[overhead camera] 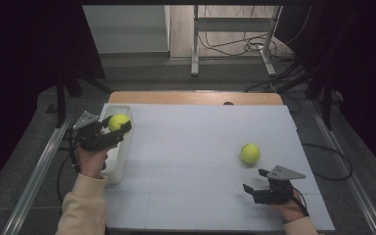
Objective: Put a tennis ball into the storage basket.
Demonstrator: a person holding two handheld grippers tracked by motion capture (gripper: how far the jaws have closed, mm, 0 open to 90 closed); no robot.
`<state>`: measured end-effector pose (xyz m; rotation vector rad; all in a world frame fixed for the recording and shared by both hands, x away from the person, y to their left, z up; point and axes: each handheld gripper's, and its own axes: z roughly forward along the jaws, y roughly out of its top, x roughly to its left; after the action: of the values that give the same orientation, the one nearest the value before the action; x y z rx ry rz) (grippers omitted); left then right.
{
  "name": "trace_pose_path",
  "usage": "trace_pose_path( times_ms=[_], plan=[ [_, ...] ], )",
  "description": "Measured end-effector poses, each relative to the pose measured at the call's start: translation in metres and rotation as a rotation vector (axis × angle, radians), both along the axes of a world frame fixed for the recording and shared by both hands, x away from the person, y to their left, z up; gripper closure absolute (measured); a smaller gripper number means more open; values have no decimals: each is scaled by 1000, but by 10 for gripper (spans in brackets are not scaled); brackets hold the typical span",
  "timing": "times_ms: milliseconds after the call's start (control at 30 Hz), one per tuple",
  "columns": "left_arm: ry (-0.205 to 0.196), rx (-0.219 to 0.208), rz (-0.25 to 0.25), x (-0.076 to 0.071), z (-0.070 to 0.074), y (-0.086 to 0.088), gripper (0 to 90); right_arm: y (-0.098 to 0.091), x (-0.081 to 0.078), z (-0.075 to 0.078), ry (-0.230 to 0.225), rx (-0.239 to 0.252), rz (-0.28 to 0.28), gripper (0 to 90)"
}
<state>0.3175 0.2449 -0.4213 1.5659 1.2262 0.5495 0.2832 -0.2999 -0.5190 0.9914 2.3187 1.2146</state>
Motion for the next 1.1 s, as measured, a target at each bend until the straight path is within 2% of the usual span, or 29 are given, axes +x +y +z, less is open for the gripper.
trace_pose_path(
  times_ms=[833,1033,1100],
  plan=[
    [54,16,94,14,-14,24,261,0,0,-1,5,-4,-1,146],
    [76,16,113,18,-17,31,261,0,1,-1,8,-1,0,146],
    [81,1,108,20,-18,33,261,0,1,-1,8,-2,-1,146]
  ],
)
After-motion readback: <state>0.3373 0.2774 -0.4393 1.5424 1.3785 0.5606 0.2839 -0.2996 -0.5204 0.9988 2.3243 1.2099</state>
